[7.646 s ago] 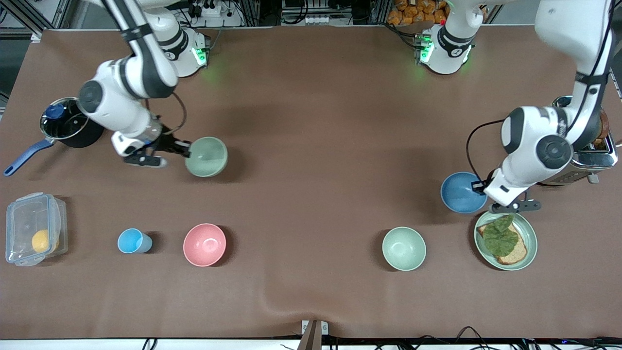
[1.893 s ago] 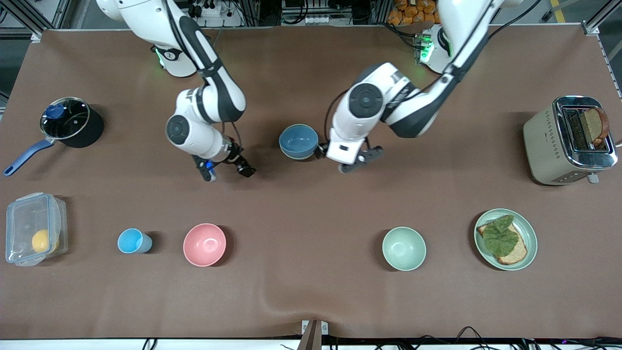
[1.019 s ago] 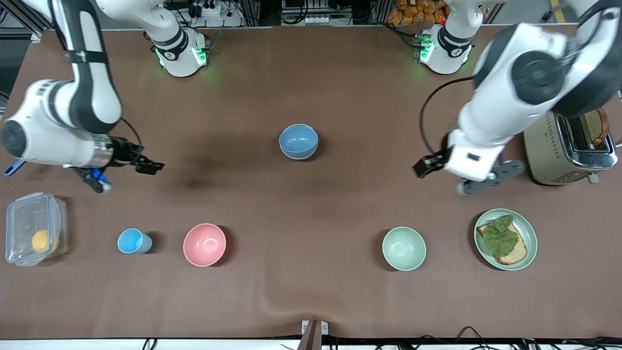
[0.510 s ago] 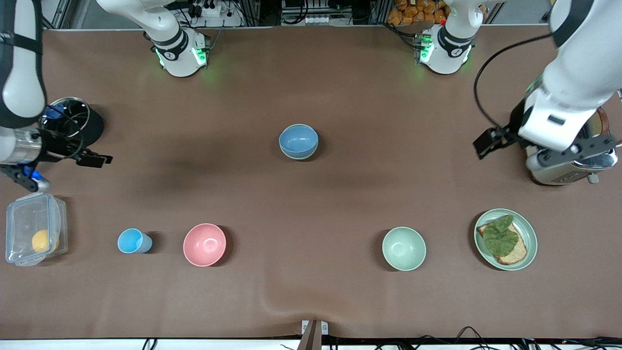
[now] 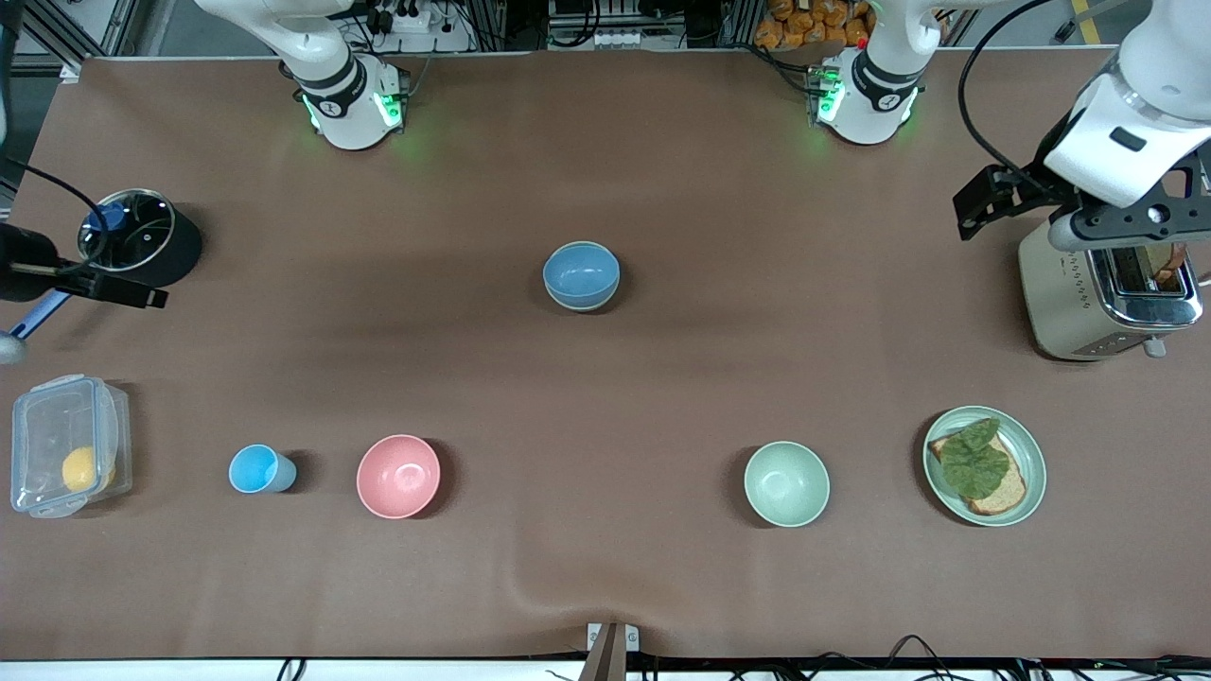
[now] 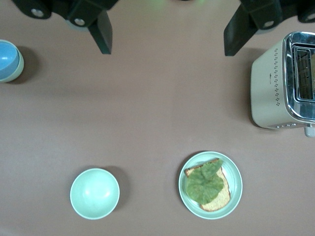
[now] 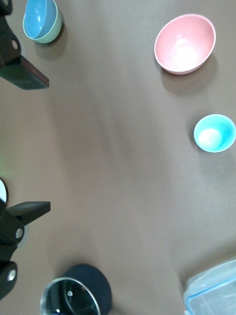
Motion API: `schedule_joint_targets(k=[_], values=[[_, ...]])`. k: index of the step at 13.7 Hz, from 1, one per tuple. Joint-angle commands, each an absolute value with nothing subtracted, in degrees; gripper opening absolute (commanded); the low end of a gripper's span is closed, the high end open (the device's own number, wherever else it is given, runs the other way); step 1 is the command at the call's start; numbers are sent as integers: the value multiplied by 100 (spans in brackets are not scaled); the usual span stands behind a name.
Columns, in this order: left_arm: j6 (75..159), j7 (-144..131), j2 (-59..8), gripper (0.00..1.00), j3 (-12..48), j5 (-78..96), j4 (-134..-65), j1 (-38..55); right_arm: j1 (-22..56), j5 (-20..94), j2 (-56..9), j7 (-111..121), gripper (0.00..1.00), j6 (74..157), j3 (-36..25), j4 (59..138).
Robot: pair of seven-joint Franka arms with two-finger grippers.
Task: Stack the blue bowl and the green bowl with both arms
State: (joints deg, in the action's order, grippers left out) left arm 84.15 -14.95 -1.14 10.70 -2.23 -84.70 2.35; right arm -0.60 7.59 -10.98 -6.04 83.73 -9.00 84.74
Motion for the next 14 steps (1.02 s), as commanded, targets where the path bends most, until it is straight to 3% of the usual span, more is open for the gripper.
schedule_joint_targets(k=[1, 6, 9, 12, 14], values=[[8420, -1284, 70, 100, 897, 26, -8858, 334, -457, 615, -828, -448, 100, 8314, -484, 8271], [8455, -678, 237, 100, 88, 96, -8982, 826, -396, 625, -853, -510, 100, 8271, -440, 7682], [8455, -344, 246, 100, -122, 79, -9009, 809, -387, 184, -774, -1122, 100, 7649, 114, 7489], [8455, -19, 299, 100, -360, 79, -9026, 809, -387, 254, -695, -1143, 100, 7910, 106, 7488], [8455, 18, 343, 100, -369, 79, -9114, 782, -387, 264, -319, -1134, 100, 8067, 114, 7950]])
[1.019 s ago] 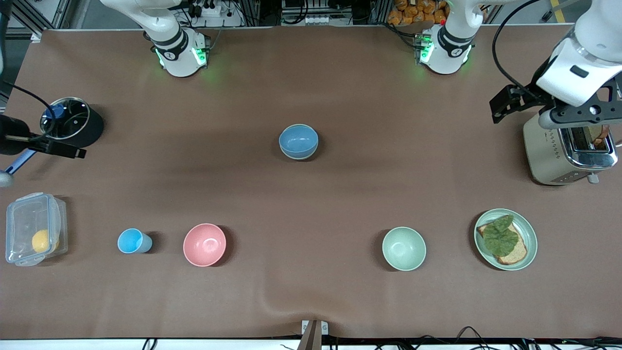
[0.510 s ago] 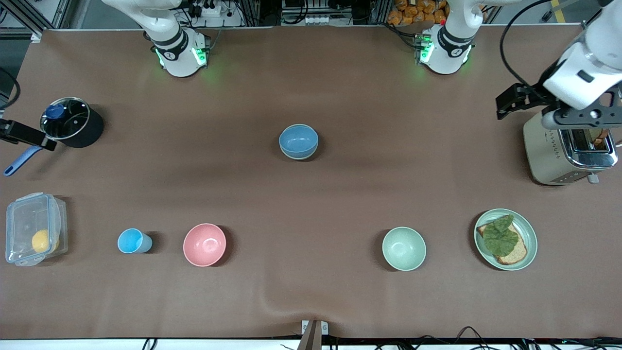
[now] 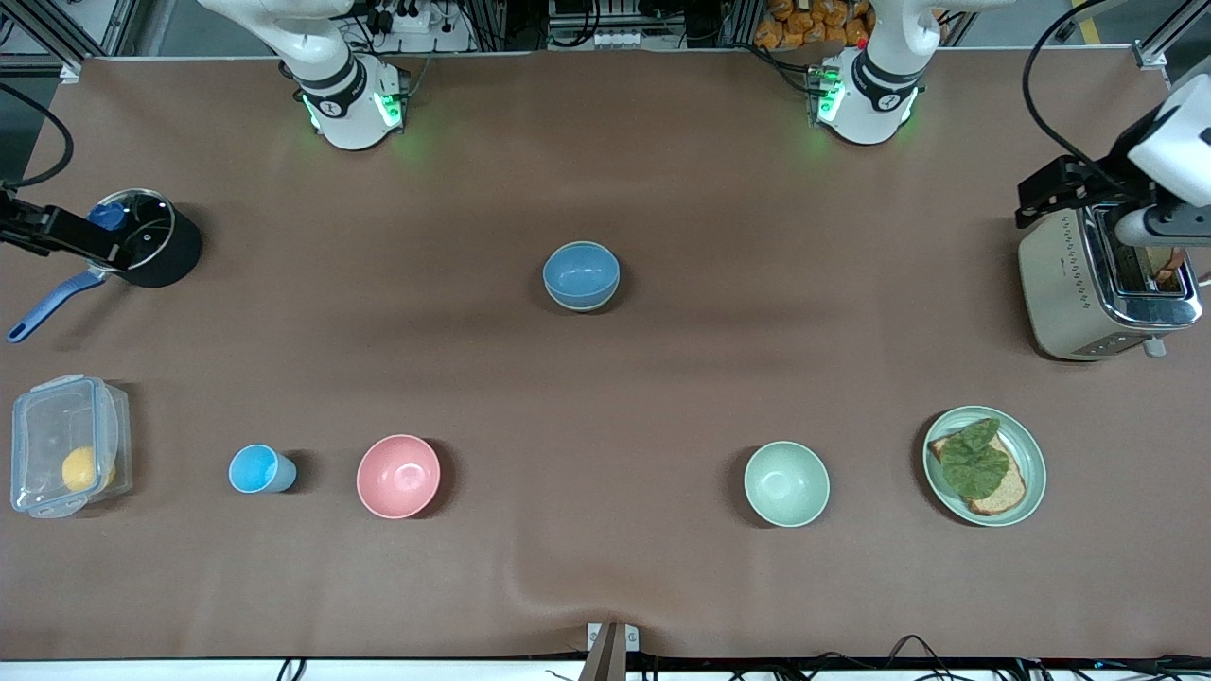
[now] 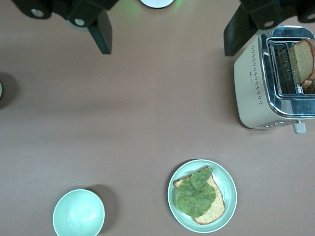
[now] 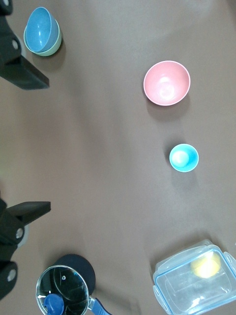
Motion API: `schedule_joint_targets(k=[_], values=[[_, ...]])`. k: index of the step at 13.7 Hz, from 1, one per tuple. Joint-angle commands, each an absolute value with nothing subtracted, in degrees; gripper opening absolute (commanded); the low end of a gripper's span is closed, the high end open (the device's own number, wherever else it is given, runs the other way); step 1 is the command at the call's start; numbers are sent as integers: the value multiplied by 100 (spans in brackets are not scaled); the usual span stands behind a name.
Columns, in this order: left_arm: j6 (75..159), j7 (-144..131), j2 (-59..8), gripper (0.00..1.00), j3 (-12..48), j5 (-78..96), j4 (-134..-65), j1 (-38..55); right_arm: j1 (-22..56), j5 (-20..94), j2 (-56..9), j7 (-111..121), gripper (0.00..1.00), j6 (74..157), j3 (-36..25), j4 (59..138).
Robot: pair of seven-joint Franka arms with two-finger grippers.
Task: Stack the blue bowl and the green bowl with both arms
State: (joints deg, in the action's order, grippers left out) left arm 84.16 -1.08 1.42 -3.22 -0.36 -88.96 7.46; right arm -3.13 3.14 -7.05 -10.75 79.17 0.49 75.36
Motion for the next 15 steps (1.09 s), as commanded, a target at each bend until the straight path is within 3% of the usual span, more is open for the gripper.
schedule_joint_targets(k=[1, 3, 15], values=[[8455, 9, 351, 100, -369, 62, -9123, 782, -395, 255, 66, -1125, 100, 8521, 114, 8554], [8455, 9, 334, 100, -369, 62, -9114, 782, -457, 255, 351, -889, 100, 8859, 114, 9034], [8420, -79, 185, 100, -316, 114, -9035, 782, -466, 176, 334, -466, 100, 8956, 123, 9018]])
